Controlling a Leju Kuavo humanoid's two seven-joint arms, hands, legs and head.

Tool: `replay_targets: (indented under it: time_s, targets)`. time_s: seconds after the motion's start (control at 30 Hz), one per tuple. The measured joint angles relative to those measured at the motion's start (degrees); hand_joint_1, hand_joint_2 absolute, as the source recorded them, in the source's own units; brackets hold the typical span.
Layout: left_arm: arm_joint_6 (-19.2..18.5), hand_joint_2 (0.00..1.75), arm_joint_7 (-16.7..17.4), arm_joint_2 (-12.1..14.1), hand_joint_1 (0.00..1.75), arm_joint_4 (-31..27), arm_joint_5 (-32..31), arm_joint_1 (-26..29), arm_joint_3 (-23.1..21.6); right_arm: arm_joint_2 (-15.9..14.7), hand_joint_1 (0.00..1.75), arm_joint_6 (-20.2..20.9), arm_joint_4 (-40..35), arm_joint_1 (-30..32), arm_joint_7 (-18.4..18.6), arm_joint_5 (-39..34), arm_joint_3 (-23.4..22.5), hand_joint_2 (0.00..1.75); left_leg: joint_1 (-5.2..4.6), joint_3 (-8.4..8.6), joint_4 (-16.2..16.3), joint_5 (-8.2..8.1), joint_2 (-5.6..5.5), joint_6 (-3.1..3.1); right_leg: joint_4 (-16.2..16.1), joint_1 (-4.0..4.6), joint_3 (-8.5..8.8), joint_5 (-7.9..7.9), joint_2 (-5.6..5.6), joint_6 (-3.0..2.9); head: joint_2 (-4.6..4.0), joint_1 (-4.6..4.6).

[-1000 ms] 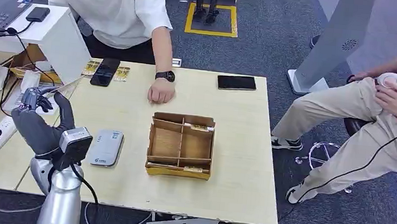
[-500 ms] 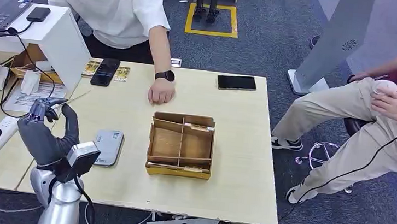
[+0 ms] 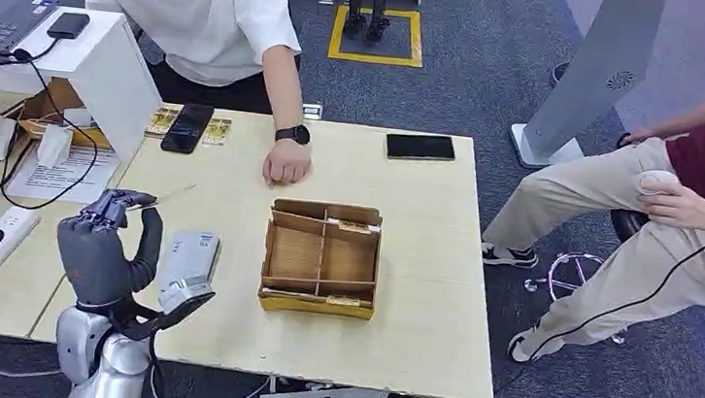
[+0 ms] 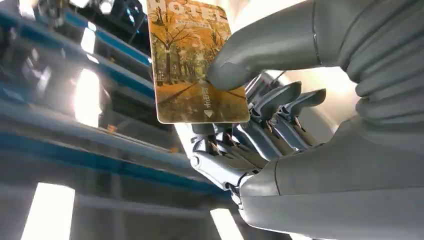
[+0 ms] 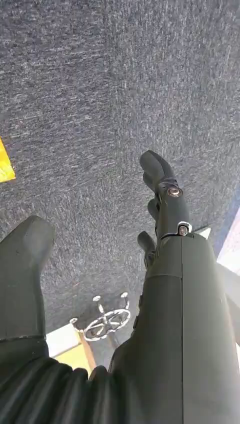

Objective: Pass the card to the sensor for recognition and then transmit it.

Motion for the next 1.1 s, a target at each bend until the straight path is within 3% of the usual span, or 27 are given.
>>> replay_targets:
  time_s: [0.2, 0.27, 0.4, 0.53, 0.87, 1.1]
  targets:
    - [0.0, 1.75, -0.6, -0.1, 1.75, 2.1, -5.0, 0.3, 2.9, 0.0, 0.00, 0.2, -0.1, 0.1, 0.0, 0.3, -0.1, 1.75, 0.00, 0.00, 0.0, 0.00, 0.00, 0.00, 0.0, 0.00, -0.02, 0.00, -0.01, 0.00, 0.00, 0.02]
    - [0.0, 1.75, 1.5, -0.2, 1.75, 3.8, -10.0, 0.3, 4.5, 0.0, 0.00, 0.5, -0.2, 0.1, 0.3, 0.3, -0.2, 1.75, 0.00, 0.00, 0.0, 0.00, 0.01, 0.00, 0.0, 0.00, -0.02, -0.01, 0.00, -0.01, 0.00, 0.00]
    - [0.0, 1.75, 5.3, -0.2, 1.75, 5.7, -13.1, 0.3, 6.4, 0.0, 0.00, 0.7, -0.4, 0.2, 0.6, 0.3, -0.2, 1.75, 0.01, 0.00, 0.0, 0.00, 0.01, 0.00, 0.0, 0.00, -0.03, -0.01, 0.01, -0.01, 0.00, 0.02]
    - [0.0, 1.75, 12.2, 0.0, 1.75, 6.9, -16.2, 0.3, 6.8, 0.0, 0.00, 0.9, -0.8, 0.2, 0.9, 0.3, -0.4, 1.75, 0.01, 0.00, 0.0, 0.00, 0.01, 0.00, 0.0, 0.00, -0.02, 0.00, 0.00, 0.00, 0.00, 0.02]
    - [0.0, 1.75, 23.4, 1.0, 1.75, 7.6, -19.9, 0.8, 5.6, 0.0, 0.00, 1.1, -1.6, 0.3, 1.1, 0.3, -1.1, 1.75, 0.01, 0.00, 0.0, 0.00, 0.01, 0.00, 0.0, 0.00, -0.03, 0.00, 0.00, 0.00, 0.00, 0.02]
    - [0.1, 1.75, 33.6, 5.4, 1.75, 7.5, -24.3, 2.0, 0.2, 0.0, 0.00, 1.7, -2.0, 0.4, 1.4, 0.7, -1.2, 1.75, 0.01, 0.00, 0.0, 0.00, 0.01, 0.00, 0.0, 0.01, -0.03, -0.01, 0.00, -0.01, 0.00, 0.02]
